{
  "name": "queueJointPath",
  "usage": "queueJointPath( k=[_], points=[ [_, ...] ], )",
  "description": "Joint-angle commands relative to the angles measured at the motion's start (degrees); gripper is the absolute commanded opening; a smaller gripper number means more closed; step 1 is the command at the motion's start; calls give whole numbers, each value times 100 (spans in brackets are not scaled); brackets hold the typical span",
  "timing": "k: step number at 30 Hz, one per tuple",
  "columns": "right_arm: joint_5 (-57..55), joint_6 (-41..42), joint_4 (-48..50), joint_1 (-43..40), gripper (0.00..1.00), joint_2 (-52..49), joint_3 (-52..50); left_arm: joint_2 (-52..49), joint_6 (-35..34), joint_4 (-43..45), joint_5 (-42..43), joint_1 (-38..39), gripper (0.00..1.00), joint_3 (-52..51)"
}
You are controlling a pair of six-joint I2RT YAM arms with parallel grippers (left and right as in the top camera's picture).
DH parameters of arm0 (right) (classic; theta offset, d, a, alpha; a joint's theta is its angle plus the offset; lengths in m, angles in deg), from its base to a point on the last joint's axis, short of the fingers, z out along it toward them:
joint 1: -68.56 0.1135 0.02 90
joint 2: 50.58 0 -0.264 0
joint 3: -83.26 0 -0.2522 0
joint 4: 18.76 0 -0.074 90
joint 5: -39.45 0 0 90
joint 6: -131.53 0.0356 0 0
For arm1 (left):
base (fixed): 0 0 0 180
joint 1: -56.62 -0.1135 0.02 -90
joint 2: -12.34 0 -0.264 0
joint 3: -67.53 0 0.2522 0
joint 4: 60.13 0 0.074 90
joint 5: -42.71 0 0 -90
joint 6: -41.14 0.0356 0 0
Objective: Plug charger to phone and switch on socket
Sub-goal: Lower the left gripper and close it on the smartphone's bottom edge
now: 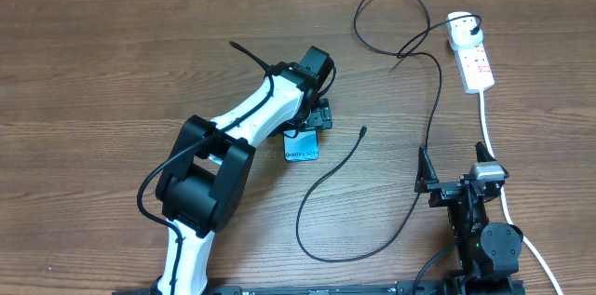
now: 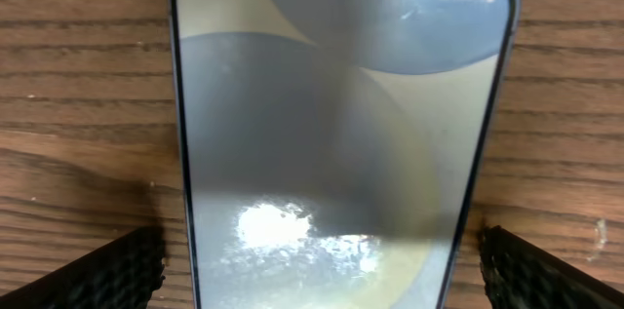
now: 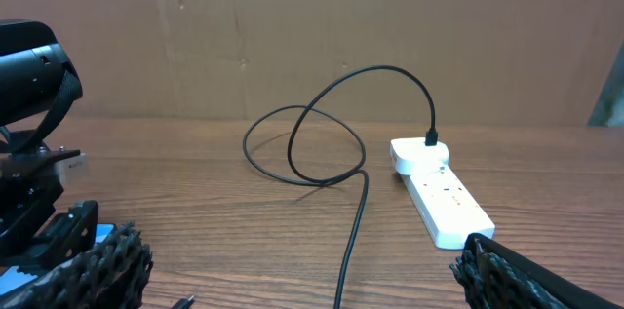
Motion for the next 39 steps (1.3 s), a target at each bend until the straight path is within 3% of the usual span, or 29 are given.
queueJointPath(
  k=[1,11,17,25,39],
  points=[
    [-2,17,33,-22,100,42,-61,-170,-155,-37,-181,-33,100,-24],
    [-2,17,33,-22,100,42,-61,-170,-157,0,-136,-22,98,-26],
    [-2,17,33,-22,100,42,-61,-170,-157,-9,-125,-20,88,-26],
    [-2,17,33,-22,100,42,-61,-170,-205,68,11,-20,87,-26],
    [-2,17,33,-22,100,42,-61,-170,-129,61,-57,120,93,-24]
  ],
)
